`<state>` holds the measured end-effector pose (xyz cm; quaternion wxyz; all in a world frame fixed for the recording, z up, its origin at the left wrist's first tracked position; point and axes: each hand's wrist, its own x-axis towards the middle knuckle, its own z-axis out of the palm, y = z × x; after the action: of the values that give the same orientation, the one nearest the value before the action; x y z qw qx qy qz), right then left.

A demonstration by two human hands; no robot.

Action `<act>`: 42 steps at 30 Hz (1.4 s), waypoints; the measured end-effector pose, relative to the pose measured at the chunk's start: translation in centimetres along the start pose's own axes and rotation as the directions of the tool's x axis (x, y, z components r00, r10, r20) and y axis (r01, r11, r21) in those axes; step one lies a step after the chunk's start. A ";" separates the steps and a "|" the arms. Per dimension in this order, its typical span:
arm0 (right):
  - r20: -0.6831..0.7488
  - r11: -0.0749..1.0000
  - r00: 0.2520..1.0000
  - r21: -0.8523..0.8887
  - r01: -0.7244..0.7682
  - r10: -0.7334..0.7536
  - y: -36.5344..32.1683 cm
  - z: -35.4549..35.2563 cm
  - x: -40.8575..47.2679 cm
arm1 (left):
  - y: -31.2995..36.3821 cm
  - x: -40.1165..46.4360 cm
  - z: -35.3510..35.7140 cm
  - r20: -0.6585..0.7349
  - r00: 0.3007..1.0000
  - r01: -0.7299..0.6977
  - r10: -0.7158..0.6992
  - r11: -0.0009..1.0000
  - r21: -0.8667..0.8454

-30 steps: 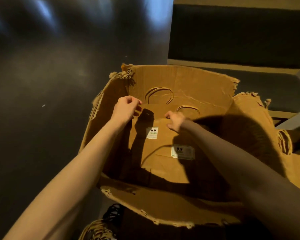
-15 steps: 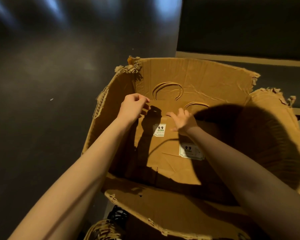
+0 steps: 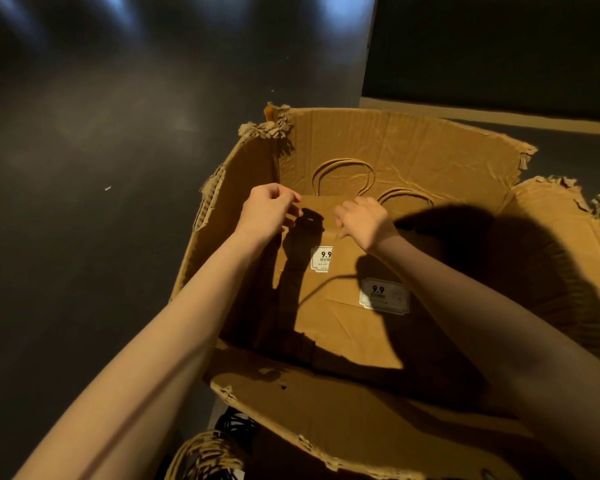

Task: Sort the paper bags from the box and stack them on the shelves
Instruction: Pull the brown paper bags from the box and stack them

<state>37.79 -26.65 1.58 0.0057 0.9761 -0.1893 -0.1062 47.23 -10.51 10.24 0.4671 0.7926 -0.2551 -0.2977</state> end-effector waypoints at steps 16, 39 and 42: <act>0.029 0.963 0.967 -0.108 -0.248 0.252 -1.0 -0.6 1.8 | -0.4 0.6 -0.1 -0.030 0.999 -0.040 0.041 0.999 0.020; -0.390 0.948 0.901 0.313 -0.063 0.189 2.0 -12.7 -12.7 | 1.9 -4.0 0.9 0.120 0.993 0.009 0.007 0.991 -0.133; -0.467 0.931 0.851 0.360 -0.066 0.241 2.2 -15.2 -15.0 | 2.4 -5.8 0.7 0.270 0.962 0.008 0.048 0.979 -0.206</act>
<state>26.58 -23.59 19.58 -0.1003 0.9379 -0.2749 0.1863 42.41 -8.00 13.48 0.5096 0.6889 -0.2930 -0.4241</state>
